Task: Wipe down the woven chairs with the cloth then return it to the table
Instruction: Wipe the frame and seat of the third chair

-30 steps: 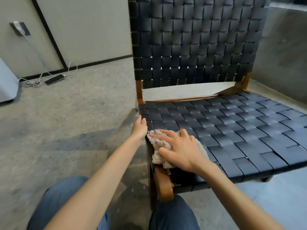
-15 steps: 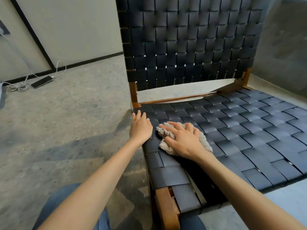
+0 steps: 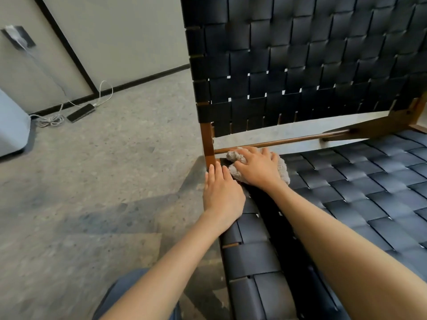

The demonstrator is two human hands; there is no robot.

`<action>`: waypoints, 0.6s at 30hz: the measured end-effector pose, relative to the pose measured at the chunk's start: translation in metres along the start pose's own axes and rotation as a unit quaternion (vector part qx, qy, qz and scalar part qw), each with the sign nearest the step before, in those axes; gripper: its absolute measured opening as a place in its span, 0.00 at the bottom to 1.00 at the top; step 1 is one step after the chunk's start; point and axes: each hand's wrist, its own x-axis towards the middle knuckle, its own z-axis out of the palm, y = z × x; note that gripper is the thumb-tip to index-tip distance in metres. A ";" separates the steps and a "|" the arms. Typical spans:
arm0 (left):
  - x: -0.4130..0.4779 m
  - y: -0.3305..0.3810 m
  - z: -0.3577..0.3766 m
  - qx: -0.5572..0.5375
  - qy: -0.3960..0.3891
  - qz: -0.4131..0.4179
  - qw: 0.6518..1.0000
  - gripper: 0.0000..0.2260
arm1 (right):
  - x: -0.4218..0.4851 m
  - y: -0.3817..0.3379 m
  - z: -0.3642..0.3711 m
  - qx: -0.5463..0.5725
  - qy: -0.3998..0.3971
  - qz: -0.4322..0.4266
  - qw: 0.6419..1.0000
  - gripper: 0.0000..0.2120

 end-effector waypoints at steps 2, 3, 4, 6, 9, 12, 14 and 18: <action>0.003 0.001 0.001 0.024 -0.004 0.001 1.000 0.25 | 0.006 0.006 0.001 0.003 0.021 0.014 1.000 0.22; 0.004 0.002 0.002 0.032 -0.008 0.004 0.999 0.24 | 0.009 0.011 0.000 -0.001 0.027 0.028 0.999 0.21; 0.004 0.001 0.002 0.033 -0.011 0.006 0.999 0.24 | 0.011 0.016 -0.001 -0.009 0.027 0.045 0.999 0.21; 0.005 0.001 0.003 0.020 -0.012 0.004 1.000 0.24 | 0.016 0.023 -0.006 -0.025 0.012 0.071 0.997 0.21; 0.004 0.000 0.002 0.005 -0.006 0.004 1.000 0.23 | 0.014 0.025 -0.012 -0.028 -0.019 0.065 0.997 0.23; 0.002 0.001 0.000 0.000 -0.008 0.012 1.000 0.23 | -0.005 0.025 -0.019 -0.020 -0.044 0.044 0.998 0.25; -0.001 0.002 -0.003 0.000 -0.007 0.014 1.000 0.22 | -0.026 0.025 -0.026 -0.010 -0.055 0.041 0.998 0.25; -0.014 0.005 -0.007 0.008 -0.026 0.015 1.000 0.22 | -0.080 0.023 -0.047 -0.013 -0.078 0.026 0.996 0.25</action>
